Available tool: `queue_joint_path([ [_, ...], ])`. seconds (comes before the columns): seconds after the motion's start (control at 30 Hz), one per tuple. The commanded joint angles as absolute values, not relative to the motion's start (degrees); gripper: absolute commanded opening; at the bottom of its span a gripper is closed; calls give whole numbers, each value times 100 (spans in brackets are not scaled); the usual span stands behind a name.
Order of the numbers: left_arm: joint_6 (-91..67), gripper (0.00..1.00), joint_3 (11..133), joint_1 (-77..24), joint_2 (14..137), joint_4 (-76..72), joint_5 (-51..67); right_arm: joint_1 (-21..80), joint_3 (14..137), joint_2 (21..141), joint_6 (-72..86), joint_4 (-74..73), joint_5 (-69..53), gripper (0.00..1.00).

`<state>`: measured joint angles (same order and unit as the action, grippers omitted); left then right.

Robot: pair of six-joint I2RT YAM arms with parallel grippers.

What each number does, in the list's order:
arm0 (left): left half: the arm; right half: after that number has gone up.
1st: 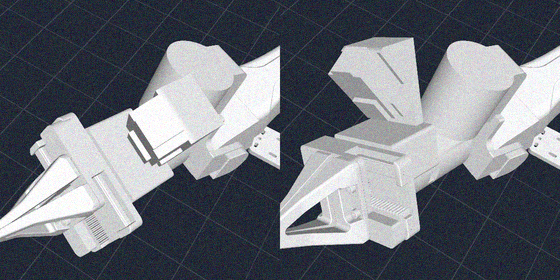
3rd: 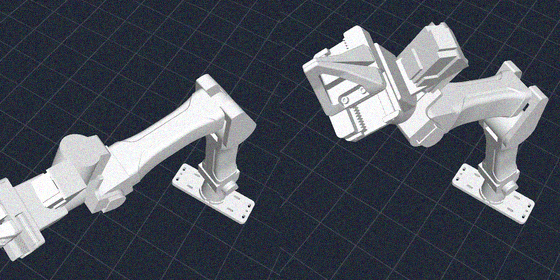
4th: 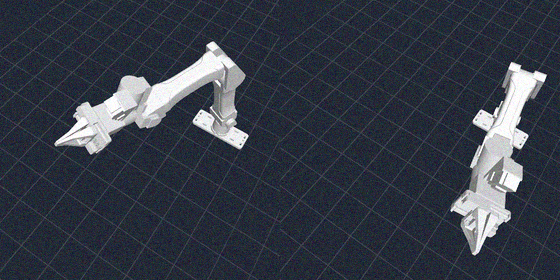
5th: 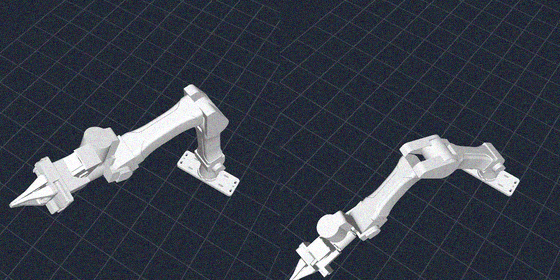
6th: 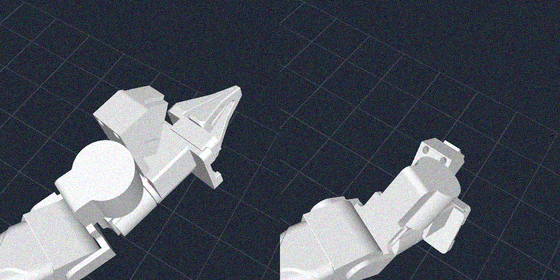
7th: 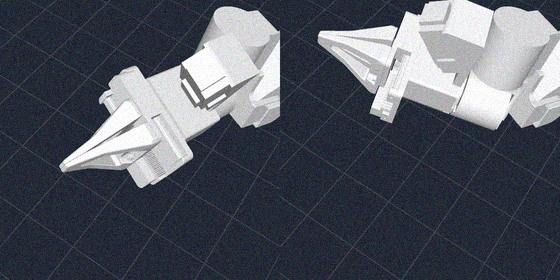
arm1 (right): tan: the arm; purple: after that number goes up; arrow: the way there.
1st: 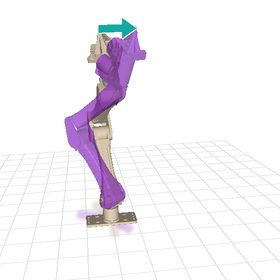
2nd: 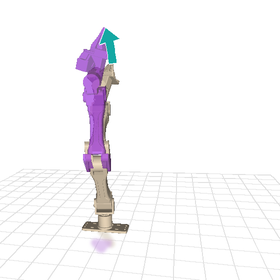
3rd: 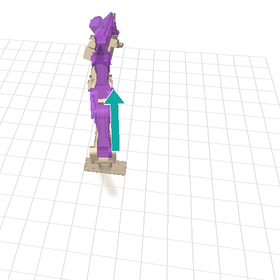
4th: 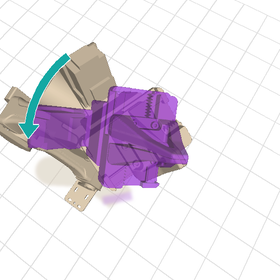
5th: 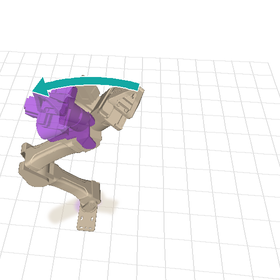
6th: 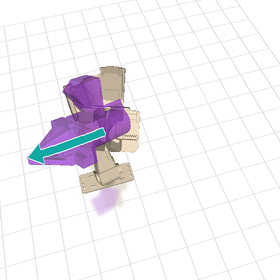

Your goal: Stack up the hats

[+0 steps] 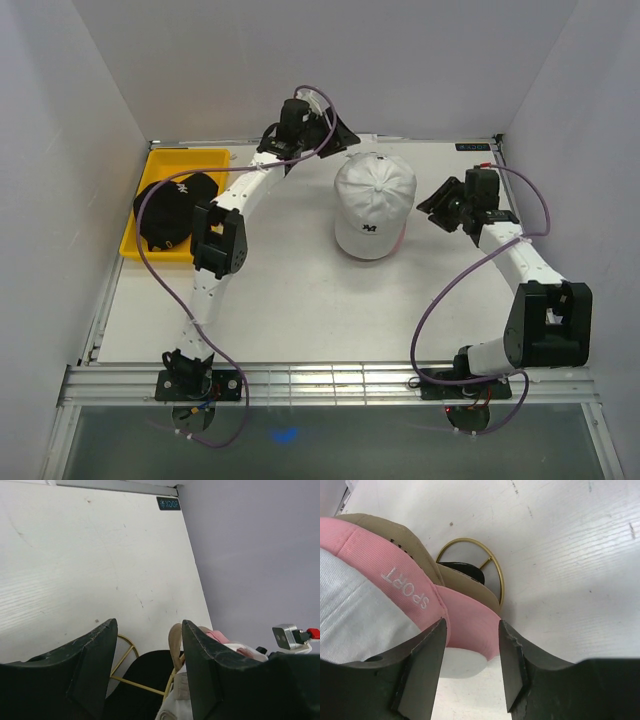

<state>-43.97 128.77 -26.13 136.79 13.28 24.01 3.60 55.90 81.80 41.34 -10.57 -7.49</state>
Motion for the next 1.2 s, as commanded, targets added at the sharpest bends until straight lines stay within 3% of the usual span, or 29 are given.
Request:
queue_joint_path([
  [0.0,-4412,65,12788,-2295,12859,1239,2434,220,5476,7823,4008,-1081,-791,52],
  [0.2,-4167,65,12639,-2197,12491,1275,2487,79,5712,7603,3842,-1090,-1186,53],
  [0.43,-3719,65,11910,-2224,11787,852,3041,79,6564,7620,3359,-924,-1625,61],
  [0.83,-3077,64,11215,-2751,11628,1256,3050,272,8593,9447,2927,-263,-2636,69],
  [1.17,-2979,62,11057,-2979,11918,1380,2673,808,8720,10239,2549,-203,-2777,65],
])
